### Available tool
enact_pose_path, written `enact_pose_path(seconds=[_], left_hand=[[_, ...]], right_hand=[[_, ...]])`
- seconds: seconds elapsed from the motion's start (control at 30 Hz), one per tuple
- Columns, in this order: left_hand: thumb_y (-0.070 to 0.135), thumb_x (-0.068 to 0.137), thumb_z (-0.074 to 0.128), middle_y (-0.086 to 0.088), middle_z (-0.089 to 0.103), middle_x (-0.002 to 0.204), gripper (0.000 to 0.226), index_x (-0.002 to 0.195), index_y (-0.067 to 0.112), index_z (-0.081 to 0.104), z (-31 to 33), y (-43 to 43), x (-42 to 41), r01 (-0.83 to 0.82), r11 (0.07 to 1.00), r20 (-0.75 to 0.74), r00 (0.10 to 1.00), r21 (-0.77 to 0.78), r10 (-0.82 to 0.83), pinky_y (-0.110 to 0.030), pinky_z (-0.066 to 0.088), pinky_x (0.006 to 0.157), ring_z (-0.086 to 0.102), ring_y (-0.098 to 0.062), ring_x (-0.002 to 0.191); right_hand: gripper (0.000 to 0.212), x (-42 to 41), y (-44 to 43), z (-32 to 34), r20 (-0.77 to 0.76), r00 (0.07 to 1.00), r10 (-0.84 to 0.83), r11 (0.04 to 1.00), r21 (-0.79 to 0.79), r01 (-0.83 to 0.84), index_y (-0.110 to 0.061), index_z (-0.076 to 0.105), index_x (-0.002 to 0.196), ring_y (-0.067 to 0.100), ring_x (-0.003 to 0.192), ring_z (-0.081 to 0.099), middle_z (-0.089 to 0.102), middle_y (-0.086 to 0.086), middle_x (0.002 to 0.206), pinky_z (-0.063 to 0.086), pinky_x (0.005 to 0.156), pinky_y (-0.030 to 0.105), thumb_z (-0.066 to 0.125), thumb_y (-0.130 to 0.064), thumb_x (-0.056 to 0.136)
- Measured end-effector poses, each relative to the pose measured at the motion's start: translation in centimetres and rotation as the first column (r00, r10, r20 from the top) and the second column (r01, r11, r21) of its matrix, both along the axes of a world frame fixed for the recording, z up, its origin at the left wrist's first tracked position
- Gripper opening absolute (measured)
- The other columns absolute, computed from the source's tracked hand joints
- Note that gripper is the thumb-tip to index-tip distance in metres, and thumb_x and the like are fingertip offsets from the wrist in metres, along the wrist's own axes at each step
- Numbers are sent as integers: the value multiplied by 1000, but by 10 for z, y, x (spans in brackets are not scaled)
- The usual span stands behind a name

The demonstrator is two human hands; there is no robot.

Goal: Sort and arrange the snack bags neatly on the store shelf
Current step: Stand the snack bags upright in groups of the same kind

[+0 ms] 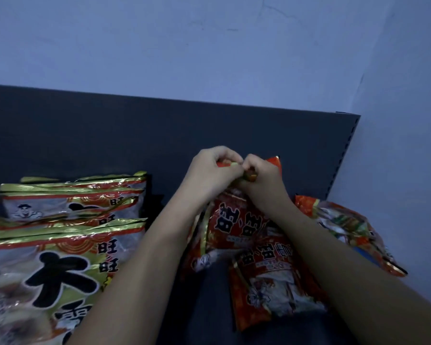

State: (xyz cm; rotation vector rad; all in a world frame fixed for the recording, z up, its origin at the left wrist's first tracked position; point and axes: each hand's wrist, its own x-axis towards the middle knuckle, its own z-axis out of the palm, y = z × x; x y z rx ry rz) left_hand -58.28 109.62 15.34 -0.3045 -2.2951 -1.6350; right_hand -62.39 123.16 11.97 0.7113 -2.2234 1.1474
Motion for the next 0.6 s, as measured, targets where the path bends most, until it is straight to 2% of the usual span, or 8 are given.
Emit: enact_pose_path(seconds=[0.1, 0.2, 0.27, 0.37, 0.43, 0.47, 0.53, 0.6], left_hand=[[48, 78, 68, 7, 48, 129, 69, 135, 24, 39, -26, -10, 1, -195, 963, -83, 980, -183, 183, -39, 39, 103, 43, -16, 123], [53, 74, 70, -3, 25, 149, 98, 147, 14, 18, -61, -14, 4, -415, 874, -158, 909, -254, 386, -41, 19, 115, 19, -20, 140], [50, 70, 75, -7, 14, 153, 109, 149, 11, 10, -83, -12, 4, -446, 891, -147, 890, -90, 431, -40, 16, 117, 12, -20, 142], [34, 68, 81, -6, 8, 154, 112, 148, 13, 6, -101, -7, -4, -405, 858, -114, 881, 315, 458, -29, 16, 114, 12, -14, 141], [30, 65, 83, 1, 21, 149, 110, 147, 18, 10, -106, -5, -11, -324, 830, -33, 925, 454, 379, -27, 26, 111, 23, -13, 139], [36, 62, 85, 8, 31, 140, 108, 145, 21, 18, -110, -5, -16, -299, 844, -8, 941, 445, 337, -27, 33, 107, 32, -12, 134], [55, 56, 83, 16, 36, 121, 103, 138, 23, 31, -126, -9, -25, -355, 884, 39, 932, 305, 361, -25, 38, 99, 37, -6, 121], [68, 55, 75, 8, 38, 124, 101, 136, 25, 35, -147, -14, -33, -446, 870, 177, 893, 210, 415, -32, 41, 100, 41, -12, 118]], right_hand=[[41, -9, 2, -3, 54, 989, -135, 960, -242, 144, -22, 36, 60, 5, 55, 37, 42, -5, 59, 33, 54, 23, 70, -9, 78], [37, -19, 13, 1, 112, 968, -225, 826, -504, 250, -21, 38, 62, 12, 63, 44, 47, 3, 65, 41, 61, 30, 71, -19, 80], [31, -24, 17, 4, 167, 973, -158, 691, -685, 230, -21, 44, 66, 19, 66, 50, 52, 8, 71, 47, 62, 35, 71, -20, 81], [17, -30, 16, 6, 255, 967, 26, 445, -868, 218, -17, 54, 76, 17, 61, 62, 63, 6, 77, 54, 59, 31, 68, -17, 85], [11, -40, 16, 0, 399, 901, 168, 299, -892, 339, -15, 57, 84, 18, 65, 66, 69, 8, 90, 58, 69, 37, 67, -19, 86], [12, -46, 16, -5, 475, 844, 249, 261, -872, 414, -13, 59, 87, 21, 71, 66, 69, 10, 98, 56, 78, 43, 67, -22, 86], [16, -54, 16, -21, 584, 717, 380, 279, -812, 513, -10, 62, 90, 25, 79, 65, 68, 12, 105, 53, 84, 48, 67, -25, 86], [16, -57, 15, -45, 632, 647, 426, 381, -774, 505, -11, 63, 90, 25, 83, 64, 68, 11, 96, 52, 73, 41, 66, -26, 87]])
